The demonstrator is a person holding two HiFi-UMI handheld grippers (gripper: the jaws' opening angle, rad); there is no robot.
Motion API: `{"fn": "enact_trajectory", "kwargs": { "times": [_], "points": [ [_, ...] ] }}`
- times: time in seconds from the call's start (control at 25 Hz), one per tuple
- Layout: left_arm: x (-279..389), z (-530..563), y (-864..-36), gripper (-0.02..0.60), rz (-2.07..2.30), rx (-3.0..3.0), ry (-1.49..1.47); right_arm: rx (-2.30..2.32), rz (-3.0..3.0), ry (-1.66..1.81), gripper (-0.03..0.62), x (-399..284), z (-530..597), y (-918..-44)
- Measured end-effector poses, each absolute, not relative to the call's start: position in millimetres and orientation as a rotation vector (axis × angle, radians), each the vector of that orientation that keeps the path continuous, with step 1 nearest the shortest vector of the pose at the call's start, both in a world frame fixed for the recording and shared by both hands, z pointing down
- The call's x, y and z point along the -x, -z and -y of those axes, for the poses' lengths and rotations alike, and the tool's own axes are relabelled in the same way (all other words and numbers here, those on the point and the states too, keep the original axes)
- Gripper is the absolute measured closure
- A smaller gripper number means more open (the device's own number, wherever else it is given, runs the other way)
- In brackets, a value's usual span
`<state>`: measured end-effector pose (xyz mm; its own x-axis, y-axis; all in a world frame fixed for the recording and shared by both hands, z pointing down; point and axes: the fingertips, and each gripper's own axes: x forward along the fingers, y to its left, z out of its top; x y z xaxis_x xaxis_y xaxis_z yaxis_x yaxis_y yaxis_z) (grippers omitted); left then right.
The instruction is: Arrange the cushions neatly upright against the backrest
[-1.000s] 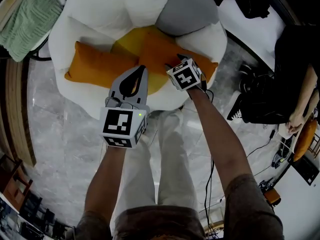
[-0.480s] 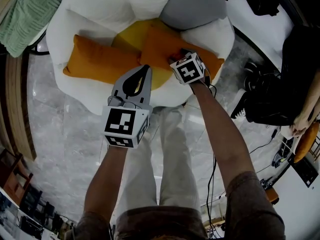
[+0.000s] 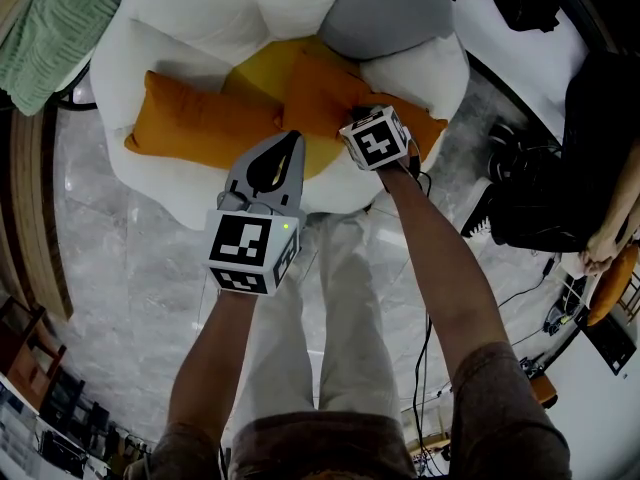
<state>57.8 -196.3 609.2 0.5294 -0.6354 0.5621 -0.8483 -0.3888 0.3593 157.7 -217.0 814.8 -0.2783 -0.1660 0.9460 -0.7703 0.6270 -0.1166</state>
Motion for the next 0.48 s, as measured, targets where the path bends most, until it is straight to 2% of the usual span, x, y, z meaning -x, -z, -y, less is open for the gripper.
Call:
{"fn": "enact_trajectory", "kwargs": {
  "times": [0.48],
  "points": [
    [-67, 200, -581, 0.577, 1.173, -2.168, -0.44, -0.985, 1.879, -0.917, 0.569, -160, 234, -762]
  ]
}}
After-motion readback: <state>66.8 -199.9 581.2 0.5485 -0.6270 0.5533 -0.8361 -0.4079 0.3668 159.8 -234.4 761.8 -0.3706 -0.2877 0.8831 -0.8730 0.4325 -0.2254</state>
